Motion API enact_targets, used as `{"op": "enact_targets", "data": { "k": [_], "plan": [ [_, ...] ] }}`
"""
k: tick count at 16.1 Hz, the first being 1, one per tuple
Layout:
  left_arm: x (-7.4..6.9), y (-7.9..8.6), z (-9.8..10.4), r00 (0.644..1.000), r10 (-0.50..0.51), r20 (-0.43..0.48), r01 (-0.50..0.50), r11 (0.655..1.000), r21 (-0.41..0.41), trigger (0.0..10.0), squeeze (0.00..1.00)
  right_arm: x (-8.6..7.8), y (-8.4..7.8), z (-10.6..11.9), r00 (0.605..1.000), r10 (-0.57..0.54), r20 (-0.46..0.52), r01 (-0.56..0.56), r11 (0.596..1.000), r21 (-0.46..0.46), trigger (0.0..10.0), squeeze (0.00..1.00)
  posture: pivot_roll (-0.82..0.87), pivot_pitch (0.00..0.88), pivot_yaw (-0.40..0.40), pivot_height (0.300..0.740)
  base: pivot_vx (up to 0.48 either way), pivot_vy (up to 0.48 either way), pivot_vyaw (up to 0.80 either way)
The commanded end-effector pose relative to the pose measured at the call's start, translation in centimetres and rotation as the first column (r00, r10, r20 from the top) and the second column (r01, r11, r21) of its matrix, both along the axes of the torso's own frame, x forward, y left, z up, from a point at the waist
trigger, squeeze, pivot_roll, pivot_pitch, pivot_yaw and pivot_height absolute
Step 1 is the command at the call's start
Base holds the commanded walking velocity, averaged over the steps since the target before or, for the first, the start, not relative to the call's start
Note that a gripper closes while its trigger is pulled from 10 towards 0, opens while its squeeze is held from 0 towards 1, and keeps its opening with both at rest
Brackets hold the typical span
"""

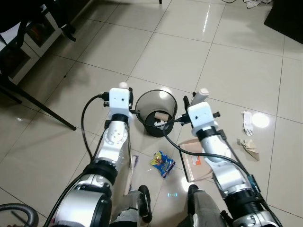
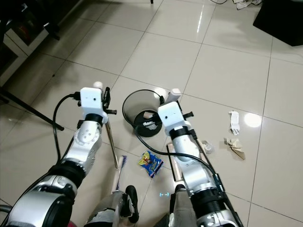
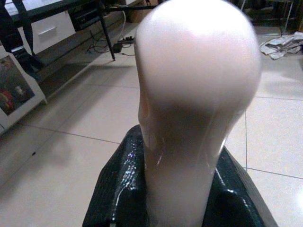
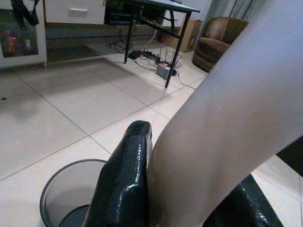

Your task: Sweep floor

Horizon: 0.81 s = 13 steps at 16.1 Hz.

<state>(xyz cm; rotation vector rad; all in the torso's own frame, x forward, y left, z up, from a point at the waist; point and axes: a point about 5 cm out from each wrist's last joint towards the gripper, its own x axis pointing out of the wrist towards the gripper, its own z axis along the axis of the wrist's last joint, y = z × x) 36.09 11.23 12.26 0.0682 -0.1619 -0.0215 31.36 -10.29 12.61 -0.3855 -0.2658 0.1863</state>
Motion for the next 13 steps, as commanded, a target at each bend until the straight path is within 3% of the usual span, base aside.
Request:
{"op": "enact_targets", "data": {
  "k": [1, 5, 10, 13],
  "plan": [
    [0.0, -0.2, -0.3, 1.000, 0.016, -0.017, -0.017, 1.000, -0.006, 10.0, 0.00, -0.4, 0.9, -1.1, 0.999, 0.014, -0.051, -0.012, 0.999, 0.048, 10.0, 0.00, -0.04, 0.276, 0.140, 0.740, 0.000, 0.000, 0.00],
    [1.0, -3.0, 1.9, 1.000, -0.010, 0.017, 0.011, 0.996, -0.093, 10.0, 0.00, -0.4, 2.5, -0.4, 0.999, 0.029, -0.028, -0.026, 0.994, 0.103, 10.0, 0.00, -0.04, 0.281, 0.140, 0.740, 0.000, 0.000, 0.00],
    [1.2, -3.6, 2.4, 0.998, 0.062, -0.010, -0.063, 0.975, -0.213, 10.0, 0.00, -0.6, 3.5, 0.0, 0.999, 0.047, -0.021, -0.043, 0.990, 0.137, 10.0, 0.00, -0.05, 0.285, 0.140, 0.740, 0.000, 0.000, 0.00],
    [1.7, -3.8, 4.0, 0.997, 0.067, 0.024, -0.057, 0.952, -0.299, 10.0, 0.00, -0.5, 3.9, 0.3, 0.999, 0.051, -0.017, -0.048, 0.986, 0.158, 10.0, 0.00, -0.04, 0.281, 0.140, 0.740, 0.000, 0.000, 0.00]
  ]
}}
